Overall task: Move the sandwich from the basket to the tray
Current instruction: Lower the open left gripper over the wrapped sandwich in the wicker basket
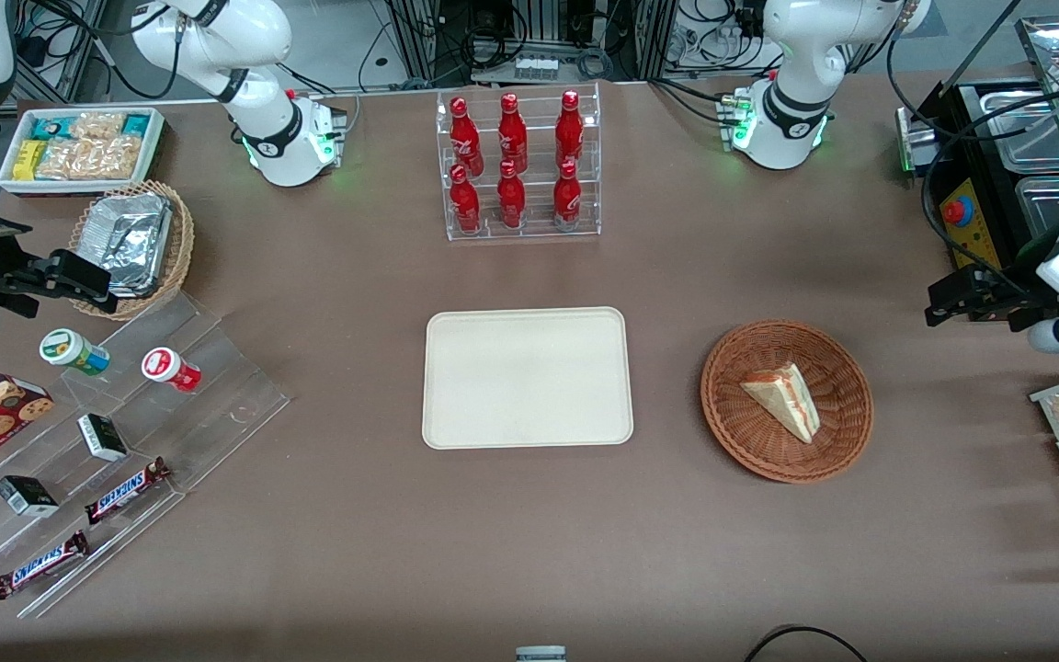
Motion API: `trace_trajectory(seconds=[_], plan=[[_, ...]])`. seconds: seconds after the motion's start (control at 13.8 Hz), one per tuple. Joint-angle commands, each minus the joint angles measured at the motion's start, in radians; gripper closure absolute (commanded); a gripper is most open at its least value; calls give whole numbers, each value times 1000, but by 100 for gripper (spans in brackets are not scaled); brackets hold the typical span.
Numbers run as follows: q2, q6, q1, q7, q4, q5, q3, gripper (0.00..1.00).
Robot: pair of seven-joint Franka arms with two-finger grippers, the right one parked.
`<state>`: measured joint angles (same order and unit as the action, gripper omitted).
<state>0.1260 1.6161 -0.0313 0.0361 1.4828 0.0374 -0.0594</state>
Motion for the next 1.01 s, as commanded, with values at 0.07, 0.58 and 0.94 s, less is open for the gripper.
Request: trace_trajectory(seconds=[0.07, 0.58, 0.94], plan=[[-2, -1, -1, -13, -12, -16, 0, 0], [110, 129, 37, -149, 36, -62, -5, 0], [109, 345, 74, -491, 229, -62, -5, 0]])
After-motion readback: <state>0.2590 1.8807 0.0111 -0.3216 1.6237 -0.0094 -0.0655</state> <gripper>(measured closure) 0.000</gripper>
